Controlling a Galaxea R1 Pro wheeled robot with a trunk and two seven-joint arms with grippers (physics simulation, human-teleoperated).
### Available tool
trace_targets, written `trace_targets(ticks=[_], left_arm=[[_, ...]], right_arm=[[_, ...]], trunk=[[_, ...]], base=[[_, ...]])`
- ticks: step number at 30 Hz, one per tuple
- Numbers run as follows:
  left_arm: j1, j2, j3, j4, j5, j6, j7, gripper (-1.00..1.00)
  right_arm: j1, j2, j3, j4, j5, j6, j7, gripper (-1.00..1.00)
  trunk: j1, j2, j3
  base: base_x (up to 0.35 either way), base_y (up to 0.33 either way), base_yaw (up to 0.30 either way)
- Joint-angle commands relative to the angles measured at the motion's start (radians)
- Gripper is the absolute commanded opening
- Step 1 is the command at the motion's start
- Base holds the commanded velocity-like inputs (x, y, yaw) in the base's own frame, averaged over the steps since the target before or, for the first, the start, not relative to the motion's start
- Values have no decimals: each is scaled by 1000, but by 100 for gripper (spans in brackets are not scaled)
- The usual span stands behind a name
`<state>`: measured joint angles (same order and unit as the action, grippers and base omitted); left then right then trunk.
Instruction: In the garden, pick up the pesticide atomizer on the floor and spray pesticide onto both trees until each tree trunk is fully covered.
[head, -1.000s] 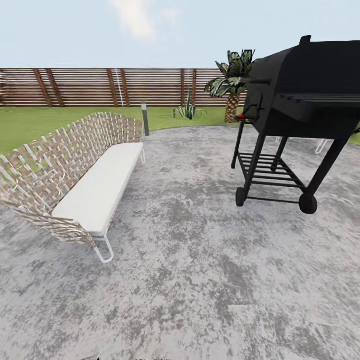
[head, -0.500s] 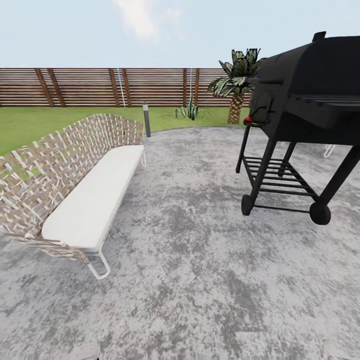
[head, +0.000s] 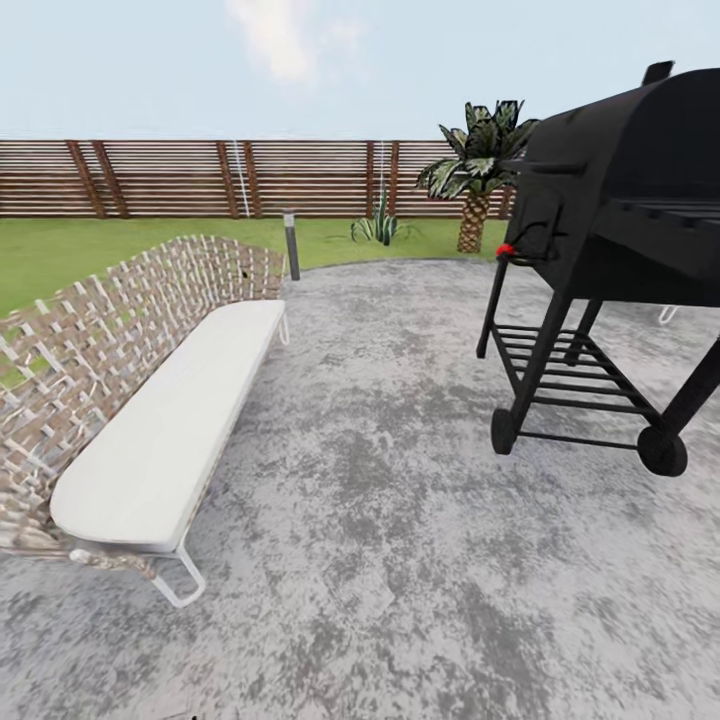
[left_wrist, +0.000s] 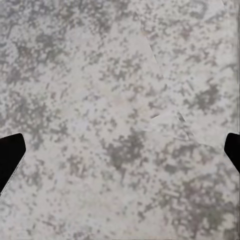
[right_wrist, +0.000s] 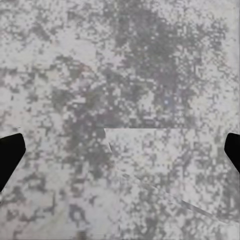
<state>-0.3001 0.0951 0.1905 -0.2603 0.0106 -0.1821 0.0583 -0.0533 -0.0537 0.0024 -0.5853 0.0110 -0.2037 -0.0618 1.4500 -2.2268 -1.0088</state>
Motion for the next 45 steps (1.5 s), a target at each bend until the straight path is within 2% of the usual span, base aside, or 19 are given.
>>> trace_targets(ticks=[1,34,45], left_arm=[[-1,0,-1,1,1,-4,3,100],[-1,2,1,13,3,-4,3,100],[-1,2,1,13,3,-5,3,100]], right_arm=[[0,0,0,1,1,-5,-3,100],[0,0,1,3,1,-11,-3,100],[0,0,1,3,2,-11,-1,100]], trunk=[[0,0,1],[0,0,51],[0,0,61]], base=[[339,0,0],[339,-53,0],[340,0,0]])
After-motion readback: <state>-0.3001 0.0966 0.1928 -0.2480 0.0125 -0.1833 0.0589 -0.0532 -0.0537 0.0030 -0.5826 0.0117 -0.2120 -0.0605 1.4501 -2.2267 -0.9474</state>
